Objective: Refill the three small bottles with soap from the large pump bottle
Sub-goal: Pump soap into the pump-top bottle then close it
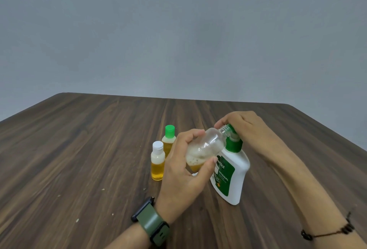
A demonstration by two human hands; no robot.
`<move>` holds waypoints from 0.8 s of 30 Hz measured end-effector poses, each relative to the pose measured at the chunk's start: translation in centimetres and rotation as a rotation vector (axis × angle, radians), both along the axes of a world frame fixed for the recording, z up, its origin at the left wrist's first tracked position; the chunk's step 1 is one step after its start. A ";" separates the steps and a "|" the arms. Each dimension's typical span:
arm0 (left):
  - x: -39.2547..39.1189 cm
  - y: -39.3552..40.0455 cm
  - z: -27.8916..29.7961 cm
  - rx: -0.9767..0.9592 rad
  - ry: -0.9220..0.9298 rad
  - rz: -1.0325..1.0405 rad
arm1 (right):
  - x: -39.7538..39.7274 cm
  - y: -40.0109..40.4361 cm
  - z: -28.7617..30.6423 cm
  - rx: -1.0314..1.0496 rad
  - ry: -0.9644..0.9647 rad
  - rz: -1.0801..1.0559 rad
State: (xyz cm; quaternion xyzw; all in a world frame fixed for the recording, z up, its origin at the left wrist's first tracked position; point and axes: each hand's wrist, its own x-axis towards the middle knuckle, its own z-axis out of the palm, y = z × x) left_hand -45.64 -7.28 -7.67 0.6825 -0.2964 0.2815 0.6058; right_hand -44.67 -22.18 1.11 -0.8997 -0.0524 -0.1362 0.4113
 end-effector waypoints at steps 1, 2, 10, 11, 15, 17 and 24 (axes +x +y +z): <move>0.0 0.0 0.0 0.000 0.000 0.001 | 0.0 0.0 0.1 -0.009 0.000 0.003; 0.0 0.0 0.1 0.001 -0.001 0.000 | 0.1 0.0 0.0 -0.009 -0.004 0.000; -0.1 -0.3 -0.2 -0.011 -0.004 -0.009 | 0.1 -0.2 -0.8 0.049 -0.003 0.019; -0.1 -0.2 -0.1 -0.013 -0.001 -0.011 | 0.1 -0.2 -0.5 0.028 -0.002 0.020; -0.1 -0.1 0.1 -0.004 -0.005 -0.002 | 0.1 -0.2 0.0 -0.003 -0.003 0.010; -0.1 -0.1 0.0 0.004 -0.009 0.004 | 0.0 -0.2 -0.4 0.016 -0.018 -0.004; -0.2 -0.3 -0.4 -0.002 0.002 0.018 | -0.1 -0.1 -0.7 0.006 -0.031 -0.005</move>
